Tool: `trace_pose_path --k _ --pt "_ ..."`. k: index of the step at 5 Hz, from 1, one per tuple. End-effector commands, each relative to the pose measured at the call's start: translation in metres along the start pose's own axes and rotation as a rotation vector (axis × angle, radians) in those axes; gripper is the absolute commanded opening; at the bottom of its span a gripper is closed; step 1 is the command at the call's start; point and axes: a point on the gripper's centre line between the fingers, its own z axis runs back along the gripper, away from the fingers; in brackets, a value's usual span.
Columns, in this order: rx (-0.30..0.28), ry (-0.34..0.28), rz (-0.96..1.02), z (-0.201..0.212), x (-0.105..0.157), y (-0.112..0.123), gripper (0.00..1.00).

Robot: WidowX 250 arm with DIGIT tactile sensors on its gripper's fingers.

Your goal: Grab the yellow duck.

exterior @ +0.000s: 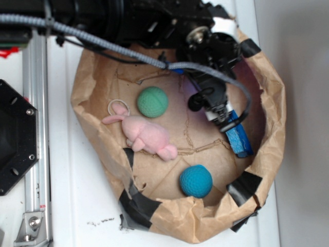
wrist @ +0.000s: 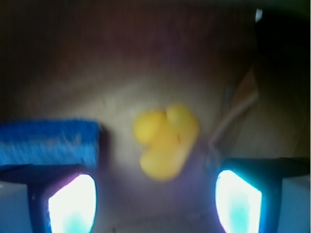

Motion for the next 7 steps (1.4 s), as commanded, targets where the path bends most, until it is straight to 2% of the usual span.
trace_pose_path --k 1,2,5,6,7 --pt "-0.062 -0.046 0.003 0.007 0.019 -0.005 1.00" --pt "-0.063 -0.034 -0.008 -0.003 0.015 -0.011 1.00" --pt "0.050 0.005 -0.048 -0.030 0.005 0.010 1.00" --pt "0.048 -0.023 -0.066 -0.025 0.007 0.006 0.00" --pt "0.046 -0.031 -0.075 -0.024 0.008 0.004 0.00"
